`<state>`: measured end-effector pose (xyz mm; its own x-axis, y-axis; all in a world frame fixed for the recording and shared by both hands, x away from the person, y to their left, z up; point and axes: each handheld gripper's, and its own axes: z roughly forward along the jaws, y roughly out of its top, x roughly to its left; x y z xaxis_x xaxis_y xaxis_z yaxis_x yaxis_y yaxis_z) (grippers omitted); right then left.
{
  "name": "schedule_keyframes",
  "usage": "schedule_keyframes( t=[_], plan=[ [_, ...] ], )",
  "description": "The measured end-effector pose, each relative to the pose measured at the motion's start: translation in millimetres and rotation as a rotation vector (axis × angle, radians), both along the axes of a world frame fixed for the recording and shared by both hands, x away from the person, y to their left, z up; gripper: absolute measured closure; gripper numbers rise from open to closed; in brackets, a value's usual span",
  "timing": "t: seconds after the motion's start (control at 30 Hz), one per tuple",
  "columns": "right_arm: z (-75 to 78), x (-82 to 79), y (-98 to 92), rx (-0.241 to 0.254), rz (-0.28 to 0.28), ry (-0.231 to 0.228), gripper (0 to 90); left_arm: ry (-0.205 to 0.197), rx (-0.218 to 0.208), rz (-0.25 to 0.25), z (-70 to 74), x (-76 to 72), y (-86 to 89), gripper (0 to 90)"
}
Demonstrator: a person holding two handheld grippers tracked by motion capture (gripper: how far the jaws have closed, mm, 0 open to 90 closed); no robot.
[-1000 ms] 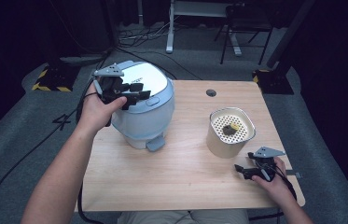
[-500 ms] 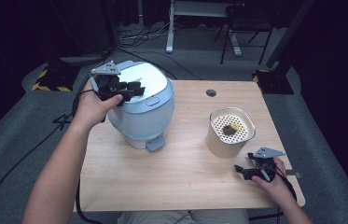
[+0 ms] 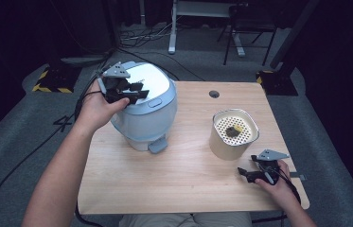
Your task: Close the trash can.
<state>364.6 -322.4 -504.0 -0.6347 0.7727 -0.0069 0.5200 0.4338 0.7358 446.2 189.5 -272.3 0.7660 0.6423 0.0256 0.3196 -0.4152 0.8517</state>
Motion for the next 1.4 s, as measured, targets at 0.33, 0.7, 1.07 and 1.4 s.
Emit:
schedule_keyframes(
  t=[0.33,0.7,1.07,1.4],
  plan=[
    [-0.1,2.4,2.3,0.003,0.01,0.002,15.5,-0.039,-0.164,-0.127,-0.7,-43.2,9.1,41.1],
    [0.0,2.5,2.7,0.0,0.011,0.002,15.4,-0.042,-0.134,-0.159,-25.9,-95.8,3.8,36.7],
    [-0.1,2.5,2.7,0.0,0.011,0.002,15.5,-0.012,-0.093,-0.169,-77.1,-117.9,-12.6,31.8],
    [-0.1,2.5,2.7,0.0,0.011,0.002,15.4,0.049,-0.1,-0.149,-140.7,-125.8,-23.7,29.3]
  ],
)
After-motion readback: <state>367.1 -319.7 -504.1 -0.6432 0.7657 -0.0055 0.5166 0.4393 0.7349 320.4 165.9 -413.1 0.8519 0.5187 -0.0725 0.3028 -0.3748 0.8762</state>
